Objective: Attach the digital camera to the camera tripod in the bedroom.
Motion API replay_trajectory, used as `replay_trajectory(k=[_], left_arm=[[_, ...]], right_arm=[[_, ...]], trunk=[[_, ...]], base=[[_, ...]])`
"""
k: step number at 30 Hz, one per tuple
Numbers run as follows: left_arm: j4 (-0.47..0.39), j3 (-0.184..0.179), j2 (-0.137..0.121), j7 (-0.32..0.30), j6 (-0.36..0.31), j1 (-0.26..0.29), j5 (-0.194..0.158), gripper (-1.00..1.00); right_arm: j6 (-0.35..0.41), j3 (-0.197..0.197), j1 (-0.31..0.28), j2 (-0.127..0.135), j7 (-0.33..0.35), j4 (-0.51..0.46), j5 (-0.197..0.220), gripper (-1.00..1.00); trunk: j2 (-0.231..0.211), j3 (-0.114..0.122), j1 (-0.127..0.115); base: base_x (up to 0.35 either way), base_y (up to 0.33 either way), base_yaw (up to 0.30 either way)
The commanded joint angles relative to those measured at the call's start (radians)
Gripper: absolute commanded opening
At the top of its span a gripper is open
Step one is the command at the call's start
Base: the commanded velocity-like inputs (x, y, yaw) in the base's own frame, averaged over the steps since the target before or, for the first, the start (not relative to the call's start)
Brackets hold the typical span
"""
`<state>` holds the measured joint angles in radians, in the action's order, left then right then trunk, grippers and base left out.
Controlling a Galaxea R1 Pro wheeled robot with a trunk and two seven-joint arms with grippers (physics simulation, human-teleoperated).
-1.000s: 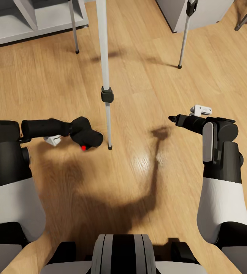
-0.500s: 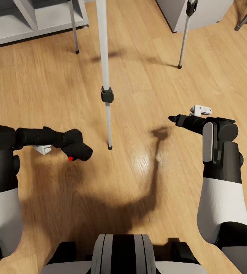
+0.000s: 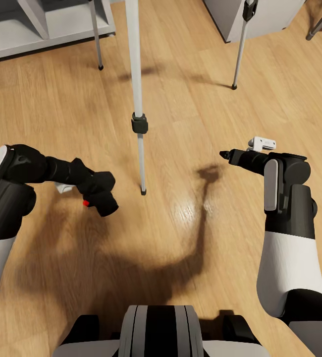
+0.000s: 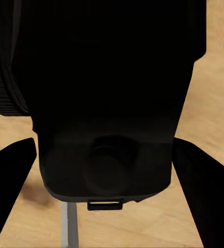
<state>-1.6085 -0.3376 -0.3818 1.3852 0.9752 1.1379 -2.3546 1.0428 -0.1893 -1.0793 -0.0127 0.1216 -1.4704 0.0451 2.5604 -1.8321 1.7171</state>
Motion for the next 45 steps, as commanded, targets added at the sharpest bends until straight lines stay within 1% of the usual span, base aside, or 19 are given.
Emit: replay_trajectory(k=[1,4,5,7,10,11,13,16,17,22,32,34,35,36,38,39,40,43,45], left_arm=[[0.000,-0.033,-0.009,0.001,0.000,0.020,-0.002,-1.00],[0.000,-0.109,-0.024,0.000,0.000,0.067,-0.002,-1.00],[0.000,-0.109,-0.024,0.000,0.000,0.067,-0.002,-1.00],[-0.001,-0.141,-0.035,0.000,0.000,0.092,-0.002,-1.00],[-0.001,-0.175,-0.064,0.000,0.000,0.127,-0.002,-1.00],[-0.001,-0.175,-0.064,0.000,0.000,0.127,-0.002,-1.00],[-0.001,-0.196,-0.079,0.000,0.001,0.149,-0.002,-1.00],[-0.001,-0.233,-0.092,0.000,0.002,0.182,-0.002,-1.00],[-0.001,-0.233,-0.092,0.000,0.002,0.182,-0.002,-1.00],[-0.001,-0.275,-0.100,0.001,0.003,0.225,-0.002,-1.00],[-0.001,-0.301,-0.116,0.006,-0.013,0.239,-0.002,-1.00],[-0.001,-0.326,-0.130,0.006,-0.059,0.243,-0.002,-1.00],[-0.001,-0.346,-0.142,0.005,-0.100,0.247,-0.002,-1.00],[-0.001,-0.346,-0.142,0.005,-0.100,0.247,-0.002,-1.00],[-0.002,-0.385,-0.171,0.003,-0.217,0.261,0.007,-1.00],[-0.002,-0.399,-0.183,0.002,-0.288,0.271,0.025,-1.00],[-0.002,-0.399,-0.183,0.002,-0.288,0.271,0.025,-1.00],[-0.002,-0.425,-0.210,0.000,-0.519,0.288,0.071,-1.00],[-0.002,-0.432,-0.223,-0.001,-0.655,0.292,0.092,-1.00]], right_arm=[[0.004,-0.002,-0.001,-0.001,0.001,-0.001,0.004,1.00],[0.004,-0.002,-0.001,-0.001,0.001,-0.001,0.004,1.00],[0.004,-0.002,-0.001,-0.001,0.001,-0.001,0.004,1.00],[0.004,-0.002,-0.001,-0.001,0.001,-0.001,0.004,1.00],[0.004,-0.002,-0.001,-0.001,0.001,-0.001,0.004,1.00],[0.004,-0.002,-0.001,-0.001,0.001,-0.001,0.004,1.00],[0.004,-0.002,-0.001,-0.001,0.001,-0.001,0.004,1.00],[0.004,-0.002,-0.001,-0.001,0.001,-0.001,0.004,1.00],[0.004,-0.002,-0.001,-0.001,0.001,-0.001,0.004,1.00],[0.004,-0.002,-0.001,-0.001,0.001,-0.001,0.004,1.00],[0.004,-0.002,-0.001,-0.001,0.001,-0.001,0.004,1.00],[0.004,-0.002,-0.001,-0.001,0.001,-0.001,0.004,1.00],[0.004,-0.002,-0.001,-0.001,0.001,-0.001,0.004,1.00],[0.004,-0.002,-0.001,-0.001,0.001,-0.001,0.004,1.00],[0.004,-0.002,-0.001,-0.001,0.001,-0.001,0.004,1.00],[0.004,-0.002,-0.001,-0.001,0.001,-0.001,0.004,1.00],[0.004,-0.002,-0.001,-0.001,0.001,-0.001,0.004,1.00],[0.004,-0.002,-0.001,-0.001,0.001,-0.001,0.004,1.00],[0.004,-0.002,-0.001,-0.001,0.001,-0.001,0.004,1.00]], trunk=[[0.000,-0.001,0.000],[0.000,-0.001,0.000],[0.000,-0.001,0.000],[0.000,-0.001,0.000],[0.000,-0.001,0.000],[0.000,-0.001,0.000],[0.000,-0.001,0.000],[0.000,-0.001,0.000],[0.000,-0.001,0.000],[0.000,-0.001,0.000],[0.000,-0.001,0.000],[0.000,-0.001,0.000],[0.000,-0.001,0.000],[0.000,-0.001,0.000],[0.000,-0.001,0.000],[0.000,-0.001,0.000],[0.000,-0.001,0.000],[0.000,-0.001,0.000],[0.000,-0.001,0.000]], base=[[0.000,0.000,0.000],[0.000,0.000,0.000],[0.000,0.000,0.000],[0.000,0.000,0.000],[0.000,0.000,0.000],[0.000,0.000,0.000],[0.000,0.000,0.000],[0.000,0.000,0.000],[0.000,0.000,0.000],[0.000,0.000,0.000],[0.000,0.000,0.000],[0.000,0.000,0.000],[0.000,0.000,0.000],[0.000,0.000,0.000],[0.000,0.000,0.000],[0.000,0.000,0.000],[0.000,0.000,0.000],[0.000,0.000,0.000],[0.000,0.000,0.000]])
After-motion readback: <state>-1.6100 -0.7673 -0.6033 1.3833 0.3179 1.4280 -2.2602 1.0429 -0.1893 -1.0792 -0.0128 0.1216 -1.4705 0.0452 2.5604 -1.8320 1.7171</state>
